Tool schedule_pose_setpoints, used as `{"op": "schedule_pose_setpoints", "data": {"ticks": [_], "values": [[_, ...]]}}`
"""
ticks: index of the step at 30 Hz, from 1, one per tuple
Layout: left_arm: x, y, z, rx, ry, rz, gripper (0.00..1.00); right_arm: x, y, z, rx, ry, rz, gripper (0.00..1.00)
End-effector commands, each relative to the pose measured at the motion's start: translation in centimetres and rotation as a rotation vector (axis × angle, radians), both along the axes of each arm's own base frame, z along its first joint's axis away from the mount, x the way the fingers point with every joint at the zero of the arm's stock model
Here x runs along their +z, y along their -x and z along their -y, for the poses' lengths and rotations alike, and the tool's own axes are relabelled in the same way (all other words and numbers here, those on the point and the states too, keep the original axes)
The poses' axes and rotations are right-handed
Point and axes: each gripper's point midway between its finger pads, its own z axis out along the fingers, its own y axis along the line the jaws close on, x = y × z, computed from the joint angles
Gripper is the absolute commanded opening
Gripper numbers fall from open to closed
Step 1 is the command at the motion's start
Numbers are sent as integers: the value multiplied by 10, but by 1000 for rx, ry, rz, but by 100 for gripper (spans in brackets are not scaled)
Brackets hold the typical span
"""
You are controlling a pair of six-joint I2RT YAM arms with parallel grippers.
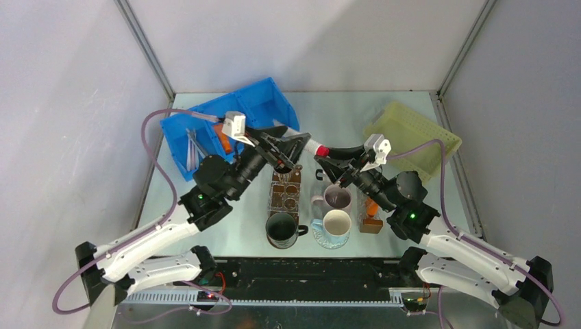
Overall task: Prepare toiletry sets of a toothbrush and toothpaste on the tray
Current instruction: Pick up the toothpaste from the storage box.
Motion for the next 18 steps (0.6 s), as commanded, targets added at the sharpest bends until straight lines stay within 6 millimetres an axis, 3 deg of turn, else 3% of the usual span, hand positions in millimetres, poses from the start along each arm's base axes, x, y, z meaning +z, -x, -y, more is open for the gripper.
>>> {"op": "schedule_pose_setpoints", "data": {"ticks": [1, 6, 18], "values": [[11, -1, -28, 23, 2, 42, 97, 27, 8, 6, 39, -96, 34, 0], [-1, -10, -46, 36, 10, 12, 98, 28, 8, 5, 98, -149, -26, 0], [-17, 6, -97, 69, -53, 61, 99, 47, 4, 15, 234, -340, -177, 0]]}}
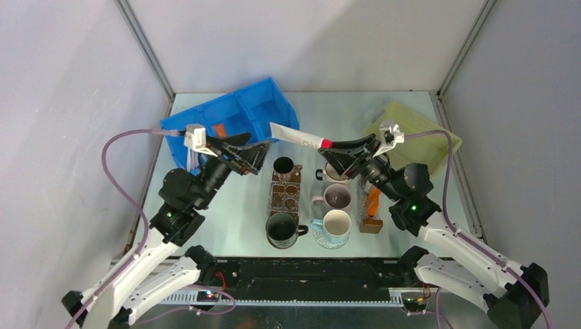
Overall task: Prepare toiletry sets of a toothbrush and toothpaste on the tray
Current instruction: Pick up the toothpaste from the storage box.
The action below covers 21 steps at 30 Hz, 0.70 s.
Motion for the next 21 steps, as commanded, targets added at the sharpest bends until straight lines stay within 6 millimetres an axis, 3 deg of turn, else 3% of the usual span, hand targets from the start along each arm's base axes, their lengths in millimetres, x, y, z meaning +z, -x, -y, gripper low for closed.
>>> {"op": "schedule_pose_setpoints", "data": {"ticks": [1, 11, 21], "values": [[5, 12, -8, -63, -35, 58, 99, 37, 14, 8, 115, -173, -12, 0], [13, 21, 9, -322, -120, 128, 97, 56, 28, 19, 240, -254, -33, 0], [42, 30, 25, -486, -91, 229, 90, 62, 38, 21, 290, -265, -23, 0]]}}
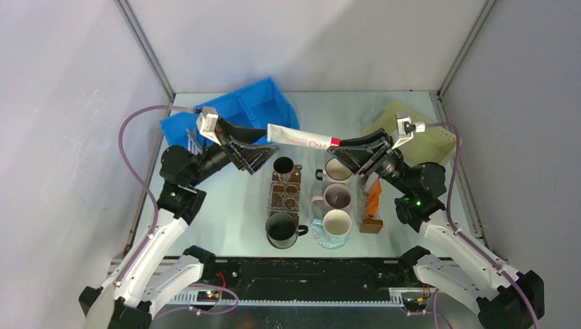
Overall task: Prepare toiletry sets of a toothbrush and toothpaste on the tray
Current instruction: Pick up the toothpaste from the storage box.
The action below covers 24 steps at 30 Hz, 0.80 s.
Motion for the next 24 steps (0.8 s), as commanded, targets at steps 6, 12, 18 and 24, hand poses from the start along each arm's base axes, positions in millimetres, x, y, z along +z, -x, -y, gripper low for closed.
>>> {"op": "schedule_pose_setpoints", "data": {"ticks": [6, 12, 18, 24], "values": [[59, 39, 13, -228, 85, 172, 82, 22, 15, 6, 43, -57, 66, 0], [60, 41, 16, -270, 100, 162, 70, 23, 15, 6, 51, -63, 66, 0], [65, 45, 17, -303, 127, 164, 48, 22, 16, 5, 60, -58, 67, 0], [70, 48, 17, -320, 147, 165, 17, 20, 15, 4, 58, -48, 65, 0]]}}
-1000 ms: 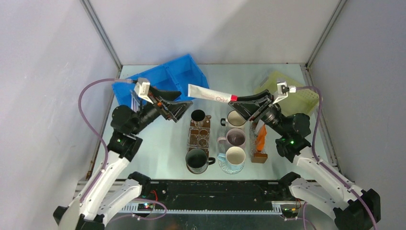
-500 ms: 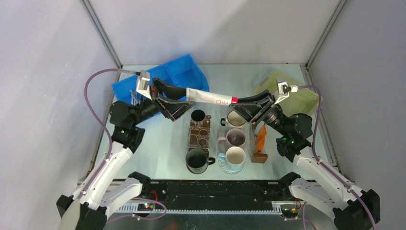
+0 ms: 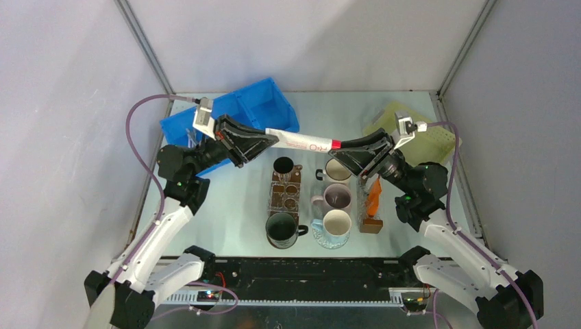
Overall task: Prepare toiletry sets of a toothbrush and toothpaste on the tray
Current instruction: Pick up the toothpaste from the storage box.
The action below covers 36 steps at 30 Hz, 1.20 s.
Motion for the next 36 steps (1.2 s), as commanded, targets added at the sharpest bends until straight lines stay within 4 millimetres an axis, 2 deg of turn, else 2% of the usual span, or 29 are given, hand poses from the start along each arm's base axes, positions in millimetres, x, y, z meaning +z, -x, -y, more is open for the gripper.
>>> {"op": "schedule_pose_setpoints", "data": {"ticks": [1, 3, 6, 8, 10, 16, 20, 21, 26, 28, 29, 30, 33, 36], "values": [[21, 16, -3, -37, 30, 69, 8, 13, 4, 4, -8, -28, 52, 0], [19, 16, -4, -25, 23, 68, 1, 12, 4, 5, -16, -22, 53, 0], [20, 17, -8, 16, 7, 82, 0, 10, 1, 6, -44, -9, 58, 0], [18, 16, -11, 54, -18, 83, 0, 8, -1, 8, -72, 6, 60, 8], [18, 13, -16, 111, -51, 75, 0, 6, -4, 12, -109, 26, 69, 17], [1, 6, -37, 285, -213, -48, 0, -3, -13, 28, -257, 96, 91, 60], [-7, 4, -52, 376, -283, -110, 0, -13, -19, 43, -363, 158, 83, 78], [-8, 1, -55, 405, -299, -119, 0, -10, -19, 49, -399, 166, 102, 80], [-23, 0, -71, 484, -393, -239, 0, -18, -21, 69, -523, 286, 108, 90], [-31, -5, -78, 532, -430, -299, 0, -18, -21, 86, -613, 329, 129, 93], [-42, -6, -80, 538, -463, -347, 0, -19, -21, 90, -637, 344, 129, 94], [-41, -9, -84, 564, -469, -361, 0, -20, -21, 100, -686, 374, 132, 98], [-57, -13, -86, 590, -521, -446, 0, -37, -21, 119, -770, 476, 106, 99], [-71, -21, -87, 641, -581, -498, 0, -41, -22, 149, -915, 536, 102, 99]]}}
